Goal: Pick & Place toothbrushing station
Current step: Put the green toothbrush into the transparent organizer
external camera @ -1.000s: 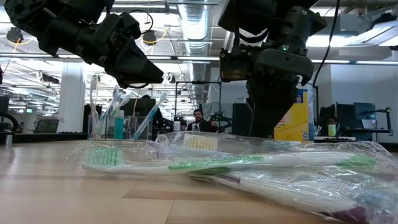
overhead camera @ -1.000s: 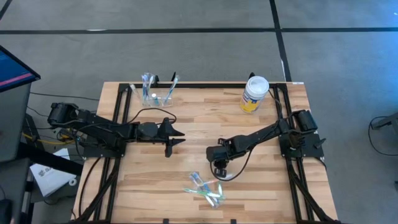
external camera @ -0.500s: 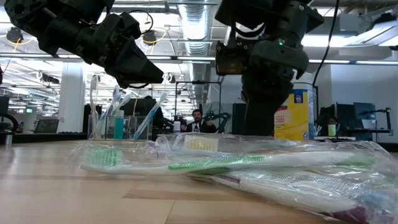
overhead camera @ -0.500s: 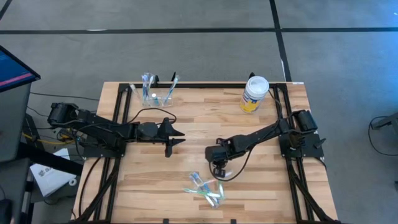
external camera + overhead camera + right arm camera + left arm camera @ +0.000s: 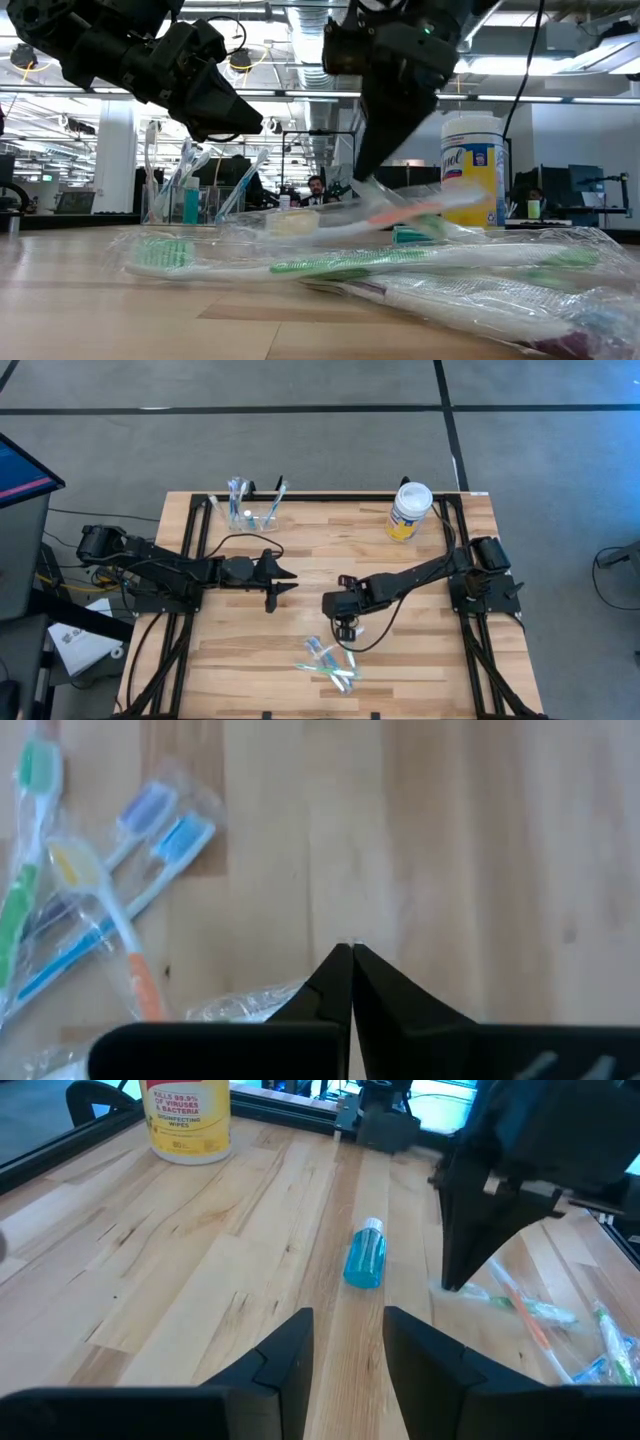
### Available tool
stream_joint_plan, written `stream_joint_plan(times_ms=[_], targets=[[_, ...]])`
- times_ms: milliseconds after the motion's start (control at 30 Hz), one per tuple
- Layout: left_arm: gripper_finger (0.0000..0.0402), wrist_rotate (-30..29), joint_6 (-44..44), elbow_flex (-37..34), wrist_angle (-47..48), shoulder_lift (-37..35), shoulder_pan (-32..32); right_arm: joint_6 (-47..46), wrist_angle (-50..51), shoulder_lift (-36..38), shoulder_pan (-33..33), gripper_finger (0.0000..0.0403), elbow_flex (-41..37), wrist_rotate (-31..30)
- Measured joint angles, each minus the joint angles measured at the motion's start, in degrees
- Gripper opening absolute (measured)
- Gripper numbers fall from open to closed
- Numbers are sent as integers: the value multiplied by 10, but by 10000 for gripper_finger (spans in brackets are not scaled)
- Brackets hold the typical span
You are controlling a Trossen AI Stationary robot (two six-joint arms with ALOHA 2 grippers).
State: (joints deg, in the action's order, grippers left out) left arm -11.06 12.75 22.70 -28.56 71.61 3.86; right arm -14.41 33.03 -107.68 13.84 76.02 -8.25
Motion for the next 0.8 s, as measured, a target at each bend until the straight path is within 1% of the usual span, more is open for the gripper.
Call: stream_joint_plan(times_ms=[600, 800], targets=[[117, 0, 16, 0, -4, 0, 0, 111, 49, 0, -2, 0, 135, -123], [117, 0, 27, 0, -24, 0, 0, 134, 49, 0, -5, 0, 161, -144]])
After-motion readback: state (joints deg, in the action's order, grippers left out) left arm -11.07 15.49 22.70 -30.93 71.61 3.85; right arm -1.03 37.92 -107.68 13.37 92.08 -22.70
